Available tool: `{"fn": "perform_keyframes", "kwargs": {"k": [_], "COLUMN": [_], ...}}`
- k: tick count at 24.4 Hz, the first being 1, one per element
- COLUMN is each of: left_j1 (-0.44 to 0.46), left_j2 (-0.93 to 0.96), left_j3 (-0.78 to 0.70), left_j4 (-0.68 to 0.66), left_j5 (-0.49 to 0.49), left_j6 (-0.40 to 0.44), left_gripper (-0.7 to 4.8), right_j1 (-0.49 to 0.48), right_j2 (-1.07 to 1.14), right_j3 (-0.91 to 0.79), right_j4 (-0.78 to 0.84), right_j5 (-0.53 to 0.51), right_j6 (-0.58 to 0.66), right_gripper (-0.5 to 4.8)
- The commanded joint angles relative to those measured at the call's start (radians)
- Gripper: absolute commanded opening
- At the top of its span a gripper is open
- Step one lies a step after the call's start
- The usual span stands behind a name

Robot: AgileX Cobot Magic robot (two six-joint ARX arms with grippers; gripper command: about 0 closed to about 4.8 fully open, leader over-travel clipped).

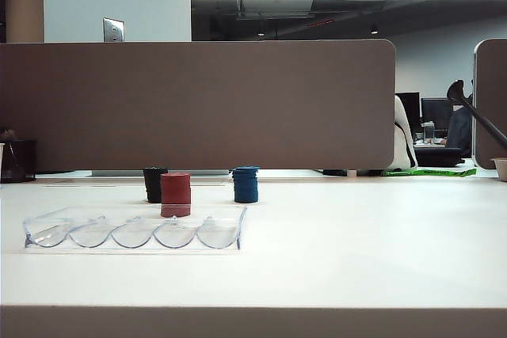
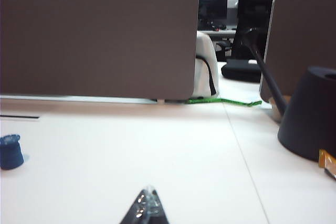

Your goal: Pick up the chip in the box and place it on the pile of chips with the same color.

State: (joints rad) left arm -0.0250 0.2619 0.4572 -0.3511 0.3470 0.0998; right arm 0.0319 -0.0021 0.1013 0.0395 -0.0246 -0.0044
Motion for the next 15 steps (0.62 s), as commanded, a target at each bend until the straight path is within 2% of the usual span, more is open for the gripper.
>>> {"fn": "perform_keyframes", "kwargs": {"k": [1, 6, 10, 12, 15], "left_j1": [-0.001, -0.002, -0.002, -0.002, -0.002], "left_j2": [-0.090, -0.257, -0.256, -0.257, -0.257], "left_j3": [-0.048, -0.119, -0.136, -0.140, -0.169], "left_j4": [0.016, 0.020, 0.016, 0.023, 0.089], "left_j5": [-0.065, -0.151, -0.143, -0.153, -0.152], "left_j6": [-0.001, -0.002, -0.008, -0.094, -0.101], "left_gripper": [-0.06, -0.06, -0.06, -0.06, -0.06], "right_j1": [0.000, 0.000, 0.003, 0.005, 0.003], "right_j2": [0.000, 0.000, 0.000, 0.000, 0.000], "right_j3": [-0.013, -0.051, -0.085, -0.093, -0.093], "right_j4": [0.025, 0.047, 0.047, 0.046, 0.047], "right_j5": [0.005, 0.007, 0.003, 0.003, 0.005], "right_j6": [0.005, 0.005, 0.012, 0.012, 0.012], "right_gripper": [-0.06, -0.06, -0.06, -0.06, -0.06]}}
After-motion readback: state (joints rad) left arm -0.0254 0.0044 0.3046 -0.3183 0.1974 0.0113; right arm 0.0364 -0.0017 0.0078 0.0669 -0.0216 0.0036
